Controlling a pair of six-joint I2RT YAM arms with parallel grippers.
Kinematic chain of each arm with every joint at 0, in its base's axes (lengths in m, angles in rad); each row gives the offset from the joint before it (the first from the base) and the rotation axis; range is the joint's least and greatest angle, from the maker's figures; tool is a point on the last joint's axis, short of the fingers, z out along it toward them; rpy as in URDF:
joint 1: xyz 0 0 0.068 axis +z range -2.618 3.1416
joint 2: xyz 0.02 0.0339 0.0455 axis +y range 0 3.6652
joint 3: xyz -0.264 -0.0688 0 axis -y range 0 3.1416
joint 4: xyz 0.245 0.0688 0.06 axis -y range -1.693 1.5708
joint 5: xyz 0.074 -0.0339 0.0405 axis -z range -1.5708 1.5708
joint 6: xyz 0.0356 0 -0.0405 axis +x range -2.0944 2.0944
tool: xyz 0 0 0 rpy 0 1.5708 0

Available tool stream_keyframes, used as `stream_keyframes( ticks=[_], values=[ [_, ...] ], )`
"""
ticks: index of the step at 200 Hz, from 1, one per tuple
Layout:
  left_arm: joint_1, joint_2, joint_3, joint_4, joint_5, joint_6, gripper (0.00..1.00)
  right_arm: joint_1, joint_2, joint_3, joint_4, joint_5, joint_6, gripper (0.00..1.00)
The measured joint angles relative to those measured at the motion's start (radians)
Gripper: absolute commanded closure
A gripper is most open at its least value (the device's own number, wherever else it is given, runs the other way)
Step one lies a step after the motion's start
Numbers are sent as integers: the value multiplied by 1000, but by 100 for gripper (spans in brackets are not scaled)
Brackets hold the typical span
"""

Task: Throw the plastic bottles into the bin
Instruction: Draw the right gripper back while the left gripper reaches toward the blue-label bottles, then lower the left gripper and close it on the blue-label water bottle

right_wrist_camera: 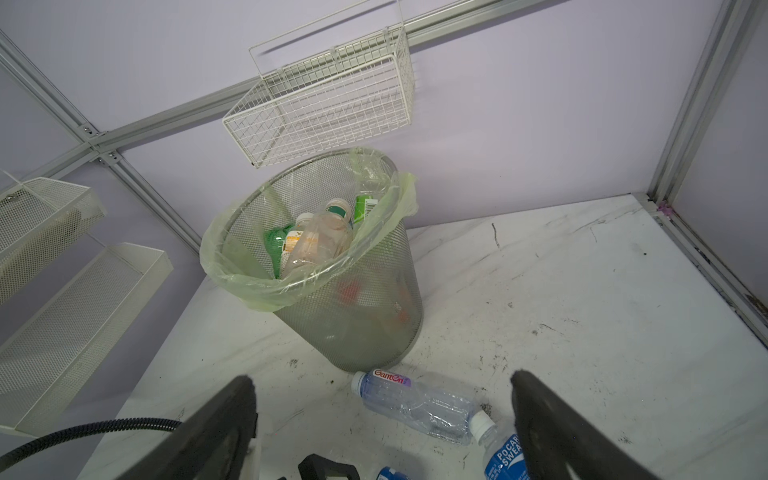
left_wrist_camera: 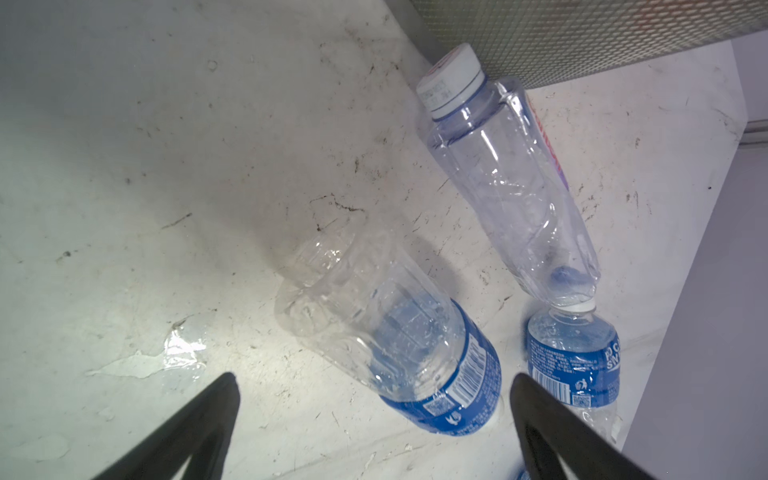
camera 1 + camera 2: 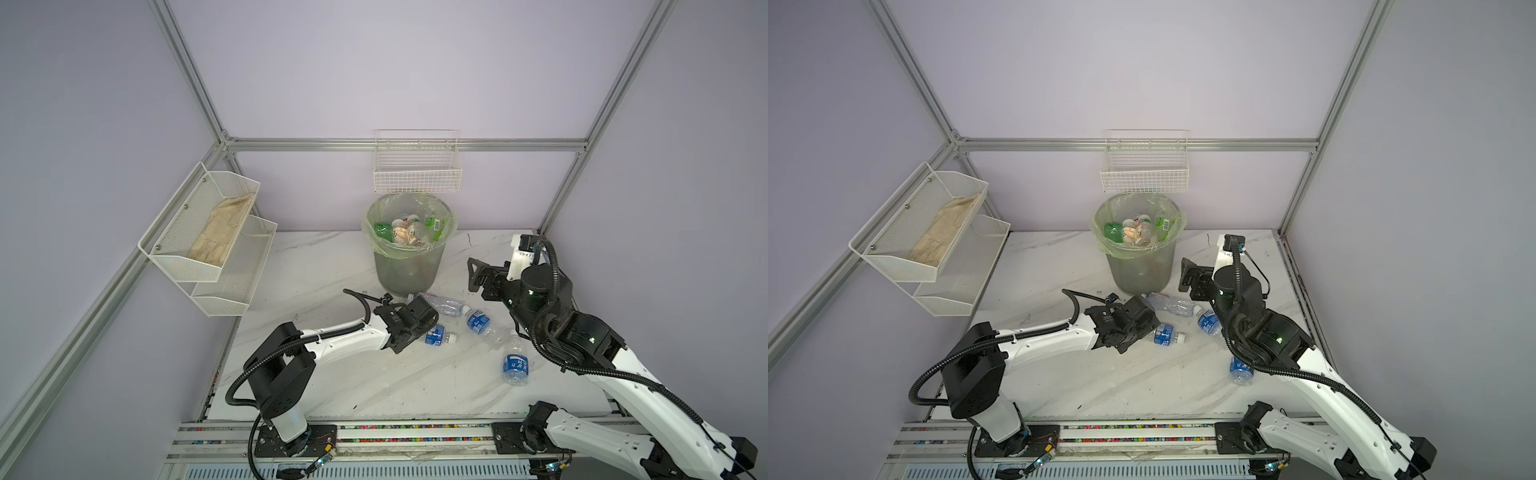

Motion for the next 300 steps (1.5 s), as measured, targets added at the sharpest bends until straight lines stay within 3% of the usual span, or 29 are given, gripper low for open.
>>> stream_keyframes(
  ticks=[154,202,242,263,282,300],
  values=[
    [-5,180,130,-65,25,-115,0,0,-37,0,-33,23,1,3],
    [-3,207,130,-68,33,-129,9,0,-38,0,-40,22,4,3],
    [2,209,130,-69,45,-151,23,0,-51,0,-50,23,8,3],
    [8,208,130,-69,45,-165,35,0,-57,-2,-51,23,9,3],
    [10,204,130,-69,41,-173,50,0,-57,-4,-51,23,10,3],
    [13,196,130,-71,32,-179,71,0,-57,-6,-52,23,11,3]
  ],
)
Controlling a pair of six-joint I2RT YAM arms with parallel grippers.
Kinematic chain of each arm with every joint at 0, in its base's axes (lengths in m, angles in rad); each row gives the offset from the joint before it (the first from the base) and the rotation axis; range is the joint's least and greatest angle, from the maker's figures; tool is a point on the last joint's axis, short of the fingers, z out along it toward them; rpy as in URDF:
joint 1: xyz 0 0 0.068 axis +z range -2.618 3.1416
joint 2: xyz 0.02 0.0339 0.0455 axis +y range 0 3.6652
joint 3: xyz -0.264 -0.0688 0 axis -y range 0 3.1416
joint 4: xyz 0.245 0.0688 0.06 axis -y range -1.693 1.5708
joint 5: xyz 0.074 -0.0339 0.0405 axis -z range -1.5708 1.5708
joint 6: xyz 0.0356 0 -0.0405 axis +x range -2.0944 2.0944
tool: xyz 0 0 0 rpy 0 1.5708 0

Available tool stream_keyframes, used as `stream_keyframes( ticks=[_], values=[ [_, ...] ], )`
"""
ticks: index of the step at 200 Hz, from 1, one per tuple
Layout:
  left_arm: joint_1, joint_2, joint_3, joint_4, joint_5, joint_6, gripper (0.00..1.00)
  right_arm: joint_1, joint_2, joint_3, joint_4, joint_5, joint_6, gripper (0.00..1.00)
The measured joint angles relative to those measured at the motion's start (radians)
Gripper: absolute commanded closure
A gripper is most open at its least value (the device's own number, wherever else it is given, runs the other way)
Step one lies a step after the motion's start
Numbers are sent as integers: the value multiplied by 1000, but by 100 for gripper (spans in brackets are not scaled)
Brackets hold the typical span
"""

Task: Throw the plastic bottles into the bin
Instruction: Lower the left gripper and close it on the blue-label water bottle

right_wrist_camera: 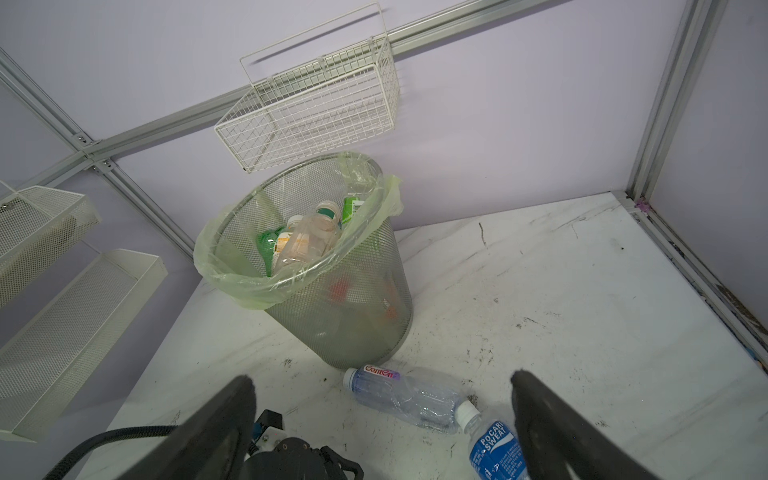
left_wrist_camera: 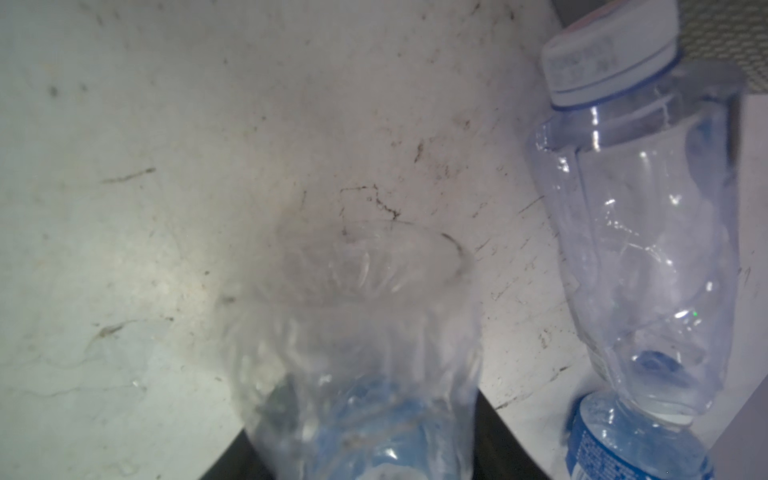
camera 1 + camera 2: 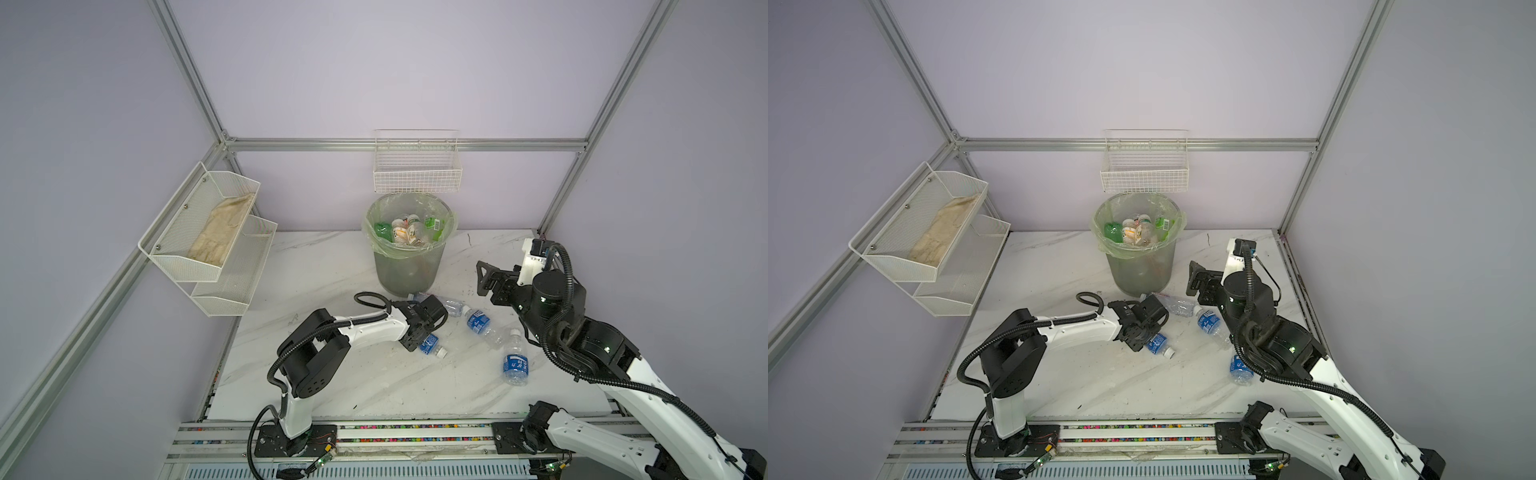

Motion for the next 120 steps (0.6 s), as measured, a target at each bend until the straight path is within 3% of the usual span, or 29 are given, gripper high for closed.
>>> stream_keyframes(
  ticks=[16,120],
  values=[
    [3,-16,0,1,-3,-2,100,0,-1,0,0,0,0,3],
    [12,-47,-3,0,-14,13,99,0,-19,-5,-3,10,1,3]
  ],
)
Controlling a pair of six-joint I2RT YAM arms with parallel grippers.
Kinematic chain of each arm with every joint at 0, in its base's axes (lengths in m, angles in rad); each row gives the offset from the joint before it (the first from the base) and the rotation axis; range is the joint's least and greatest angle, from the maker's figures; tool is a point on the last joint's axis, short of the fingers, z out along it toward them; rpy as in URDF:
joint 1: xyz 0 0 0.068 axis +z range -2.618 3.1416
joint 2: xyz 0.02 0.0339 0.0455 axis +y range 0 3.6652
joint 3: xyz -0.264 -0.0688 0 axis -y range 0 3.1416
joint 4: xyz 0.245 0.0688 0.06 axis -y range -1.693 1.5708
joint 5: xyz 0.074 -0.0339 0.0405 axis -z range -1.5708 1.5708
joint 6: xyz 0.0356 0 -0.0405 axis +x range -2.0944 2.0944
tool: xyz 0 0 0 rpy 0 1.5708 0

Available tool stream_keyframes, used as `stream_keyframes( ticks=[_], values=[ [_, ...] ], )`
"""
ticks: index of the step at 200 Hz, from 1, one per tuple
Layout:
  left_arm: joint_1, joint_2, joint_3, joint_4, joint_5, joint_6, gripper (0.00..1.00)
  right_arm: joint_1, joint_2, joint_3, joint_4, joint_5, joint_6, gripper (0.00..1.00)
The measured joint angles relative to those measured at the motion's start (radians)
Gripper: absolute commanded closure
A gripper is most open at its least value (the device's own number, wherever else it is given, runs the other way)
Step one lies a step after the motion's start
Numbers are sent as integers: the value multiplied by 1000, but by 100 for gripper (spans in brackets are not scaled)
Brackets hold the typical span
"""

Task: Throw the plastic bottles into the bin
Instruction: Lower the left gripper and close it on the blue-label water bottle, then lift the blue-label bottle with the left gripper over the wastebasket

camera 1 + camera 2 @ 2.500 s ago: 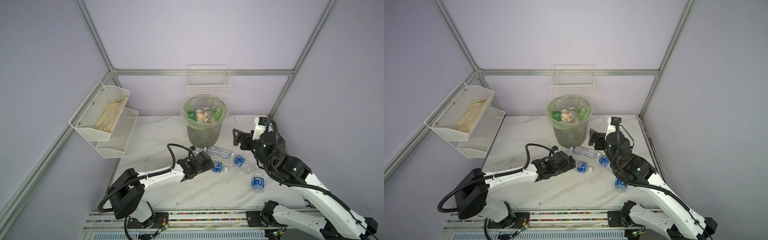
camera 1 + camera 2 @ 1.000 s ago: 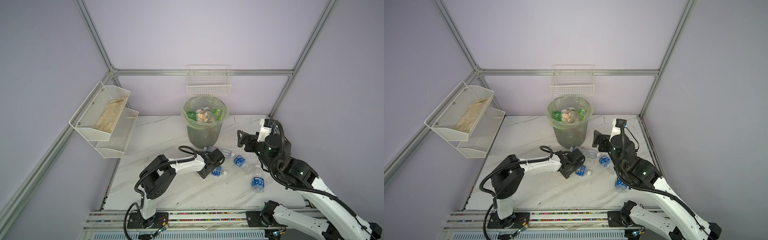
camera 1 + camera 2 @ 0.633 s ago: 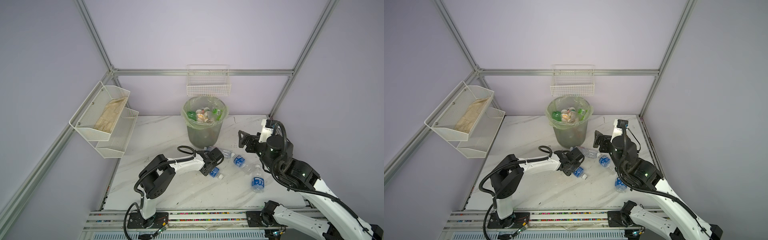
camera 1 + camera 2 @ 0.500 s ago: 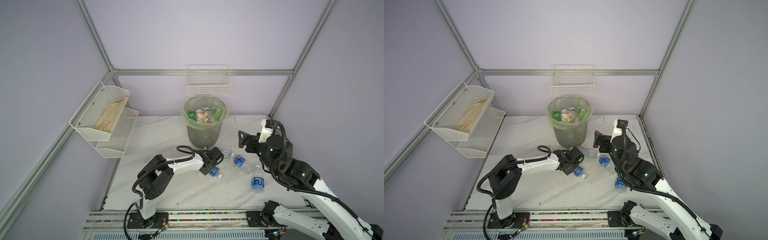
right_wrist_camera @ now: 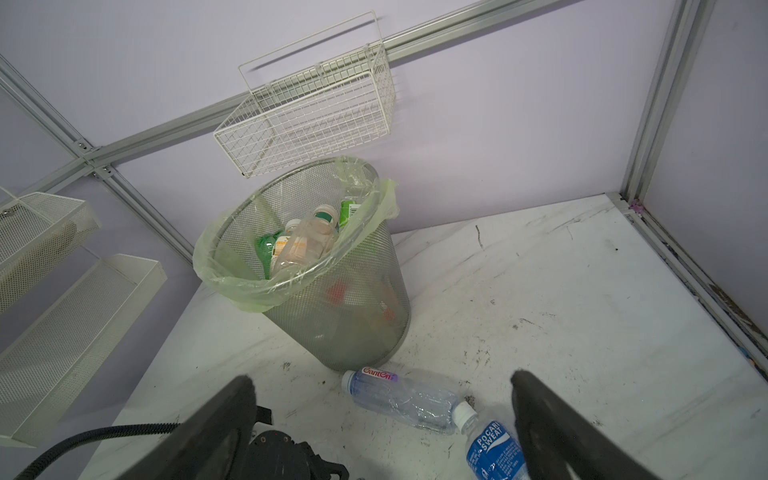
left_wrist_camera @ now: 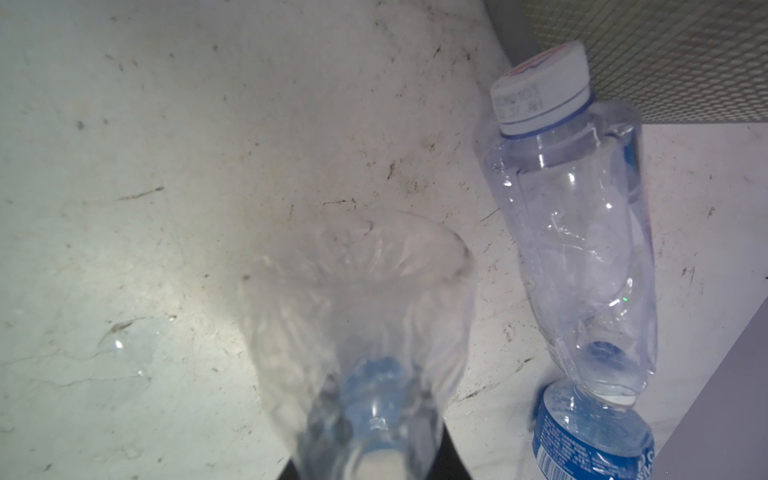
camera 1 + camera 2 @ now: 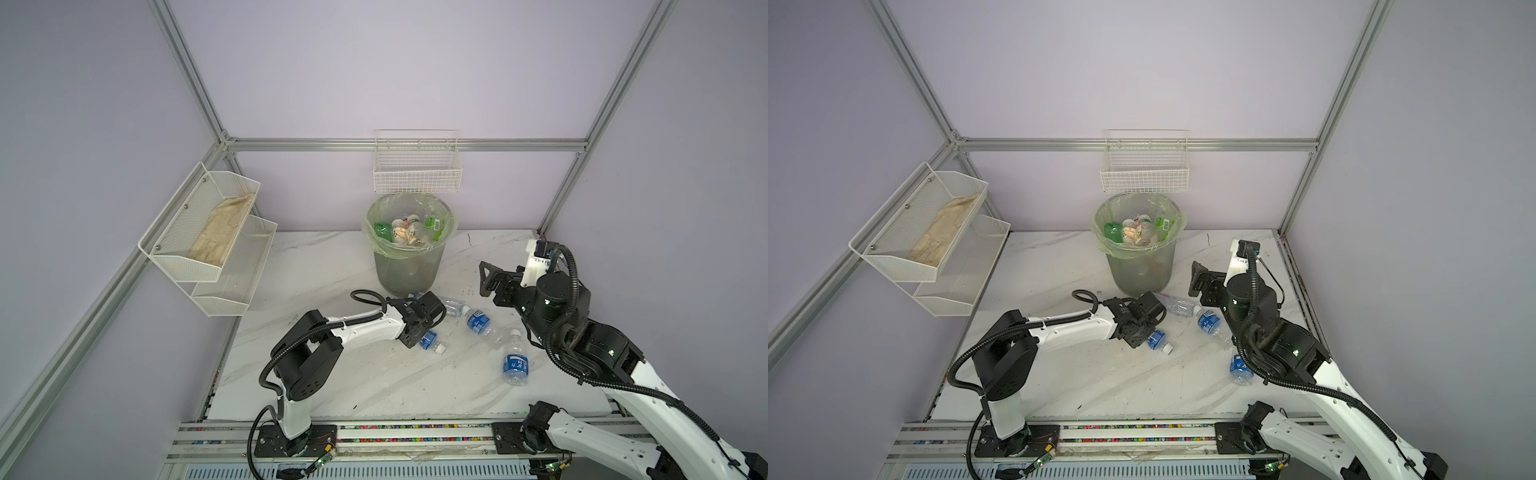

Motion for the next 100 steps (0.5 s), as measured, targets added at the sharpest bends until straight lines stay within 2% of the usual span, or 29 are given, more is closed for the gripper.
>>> stream_keyframes(
  ticks=[45,73,100],
  values=[
    [5,-106,0,-50,-80,1,99,0,-11,0,0,4,0,3],
    [5,-219,0,-92,-184,12,99,0,-13,0,0,7,0,3],
    [5,-339,0,-114,-309,74,97,0,-13,0,0,8,0,3]
  ],
)
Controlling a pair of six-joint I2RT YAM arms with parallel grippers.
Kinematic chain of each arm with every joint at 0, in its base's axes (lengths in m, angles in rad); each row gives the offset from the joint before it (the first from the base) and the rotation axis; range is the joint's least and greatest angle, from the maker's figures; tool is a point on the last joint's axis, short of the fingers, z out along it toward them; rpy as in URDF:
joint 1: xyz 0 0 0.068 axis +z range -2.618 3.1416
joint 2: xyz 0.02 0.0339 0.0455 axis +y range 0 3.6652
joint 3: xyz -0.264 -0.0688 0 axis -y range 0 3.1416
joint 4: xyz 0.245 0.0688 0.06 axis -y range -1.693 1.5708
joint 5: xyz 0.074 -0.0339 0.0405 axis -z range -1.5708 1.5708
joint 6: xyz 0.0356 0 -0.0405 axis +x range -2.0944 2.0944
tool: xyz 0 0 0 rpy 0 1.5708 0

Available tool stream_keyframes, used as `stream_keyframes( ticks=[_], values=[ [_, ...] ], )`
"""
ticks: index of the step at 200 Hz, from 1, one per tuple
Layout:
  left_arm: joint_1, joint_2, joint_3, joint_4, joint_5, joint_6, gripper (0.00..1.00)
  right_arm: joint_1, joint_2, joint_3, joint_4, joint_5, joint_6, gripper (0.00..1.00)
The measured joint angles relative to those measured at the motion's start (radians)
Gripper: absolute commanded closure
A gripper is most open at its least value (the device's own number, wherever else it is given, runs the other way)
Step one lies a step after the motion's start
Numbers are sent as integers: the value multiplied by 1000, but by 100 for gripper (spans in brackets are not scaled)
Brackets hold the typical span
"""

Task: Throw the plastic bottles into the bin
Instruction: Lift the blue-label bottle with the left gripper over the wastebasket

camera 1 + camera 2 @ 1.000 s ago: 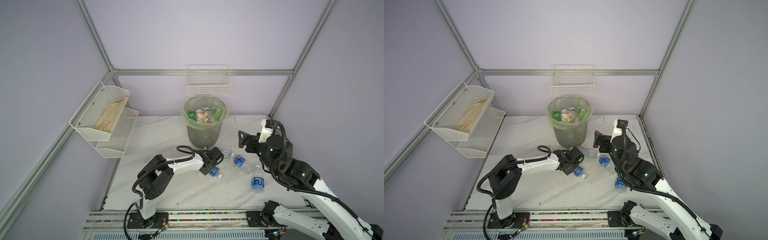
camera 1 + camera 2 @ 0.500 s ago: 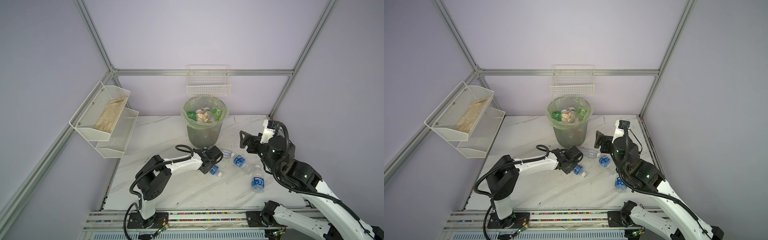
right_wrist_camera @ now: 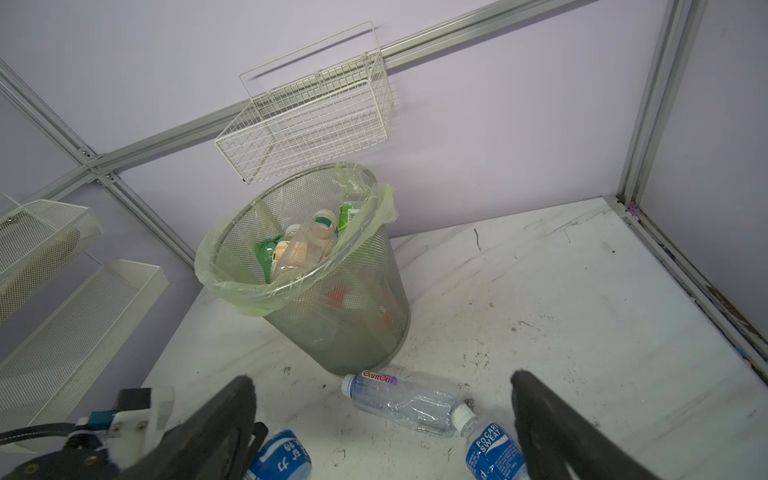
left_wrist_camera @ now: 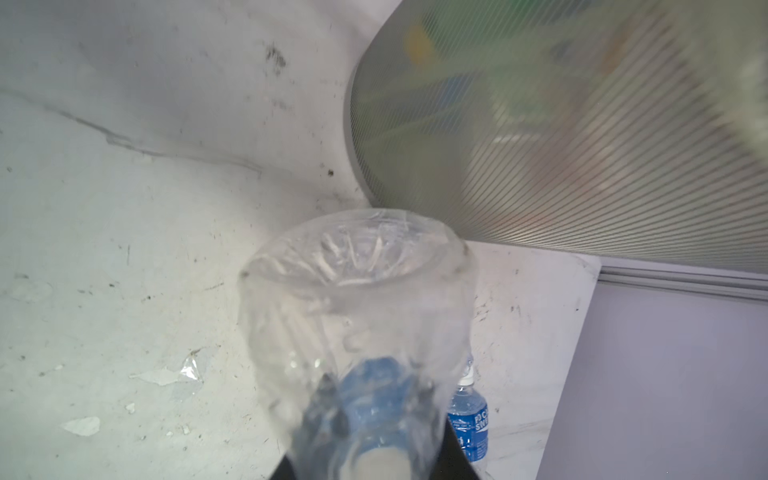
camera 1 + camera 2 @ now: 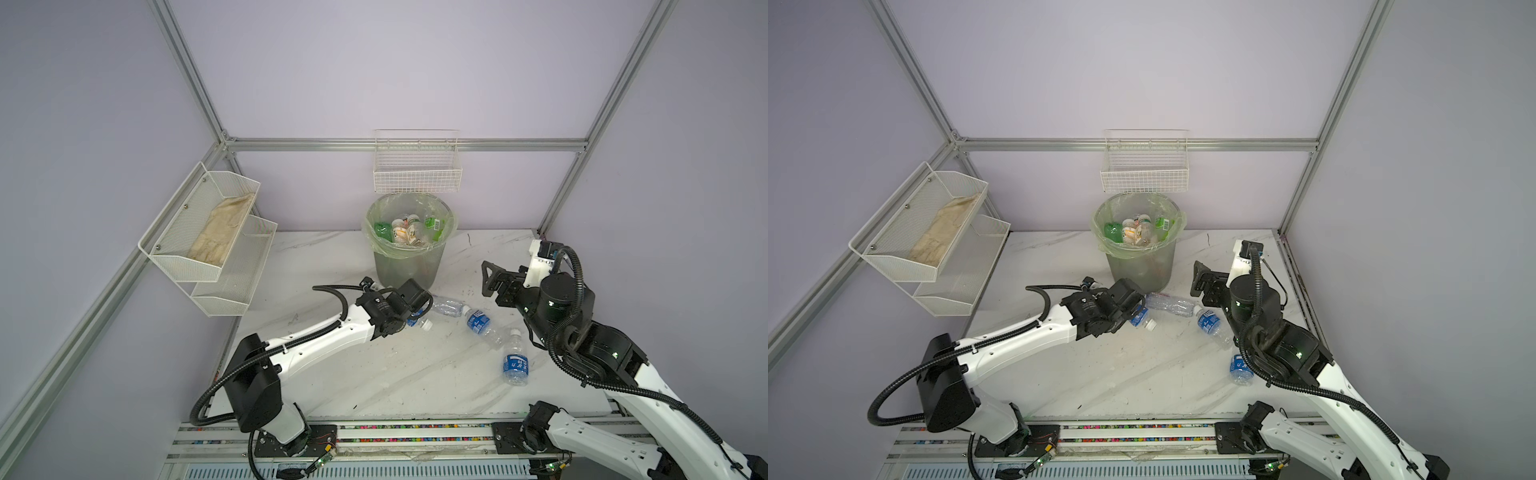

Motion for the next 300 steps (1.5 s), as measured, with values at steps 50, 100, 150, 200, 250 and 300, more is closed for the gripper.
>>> stream_keyframes(
  ticks=[50,100,150,200,250,300],
  values=[
    [0,-212,1,-3,-238,202,95,0,0,0,0,0,0,3],
    [0,-409,-53,342,-302,672,86,0,0,0,0,0,0,3],
    [0,-546,-154,732,-163,1092,84,0,0,0,0,0,0,3],
    [0,-570,-154,829,-95,1266,84,0,-6,-7,0,-1,3,3],
    [0,-573,-154,858,-80,1342,83,0,-11,-13,-2,0,4,3],
    [0,-507,-152,961,-119,1457,81,0,-13,-19,-2,-2,8,3]
  ],
)
